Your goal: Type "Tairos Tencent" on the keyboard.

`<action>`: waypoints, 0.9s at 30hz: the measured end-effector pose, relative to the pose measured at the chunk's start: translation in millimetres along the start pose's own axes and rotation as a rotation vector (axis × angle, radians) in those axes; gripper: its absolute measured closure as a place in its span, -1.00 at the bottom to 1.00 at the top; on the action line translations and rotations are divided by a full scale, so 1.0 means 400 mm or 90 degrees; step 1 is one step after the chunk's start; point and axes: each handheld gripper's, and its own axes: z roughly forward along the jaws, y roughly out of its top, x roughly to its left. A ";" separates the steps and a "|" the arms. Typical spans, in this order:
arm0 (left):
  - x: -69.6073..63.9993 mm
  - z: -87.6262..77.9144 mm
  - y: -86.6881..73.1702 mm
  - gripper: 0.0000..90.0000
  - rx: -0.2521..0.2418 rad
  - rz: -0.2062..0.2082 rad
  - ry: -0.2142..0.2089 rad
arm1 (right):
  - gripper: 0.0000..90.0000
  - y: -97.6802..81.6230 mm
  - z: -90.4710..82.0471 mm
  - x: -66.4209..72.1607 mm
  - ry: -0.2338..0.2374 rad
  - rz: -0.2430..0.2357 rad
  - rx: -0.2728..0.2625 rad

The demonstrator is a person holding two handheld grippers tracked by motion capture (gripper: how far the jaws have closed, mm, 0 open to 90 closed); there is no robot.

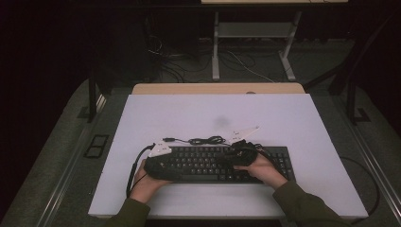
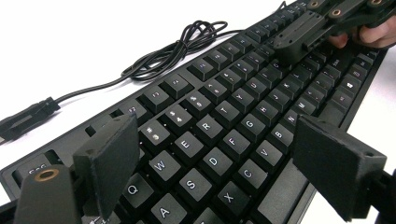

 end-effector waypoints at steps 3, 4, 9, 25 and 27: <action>0.001 -0.001 0.000 -0.67 -0.001 0.000 0.001 | 0.98 -0.002 0.004 0.001 -0.001 -0.003 0.008; 0.002 -0.002 -0.001 -0.67 -0.002 0.000 0.001 | 0.98 -0.002 0.004 0.001 0.000 -0.001 0.008; 0.001 -0.003 -0.001 -0.67 -0.002 0.000 0.000 | 0.98 -0.004 0.008 0.001 -0.004 -0.006 0.017; 0.001 -0.005 -0.001 -0.67 -0.004 0.001 0.002 | 0.98 -0.003 0.007 0.003 -0.007 -0.008 0.013; 0.002 -0.005 -0.001 -0.67 -0.004 0.000 0.002 | 0.98 -0.002 0.006 0.004 -0.004 -0.006 0.010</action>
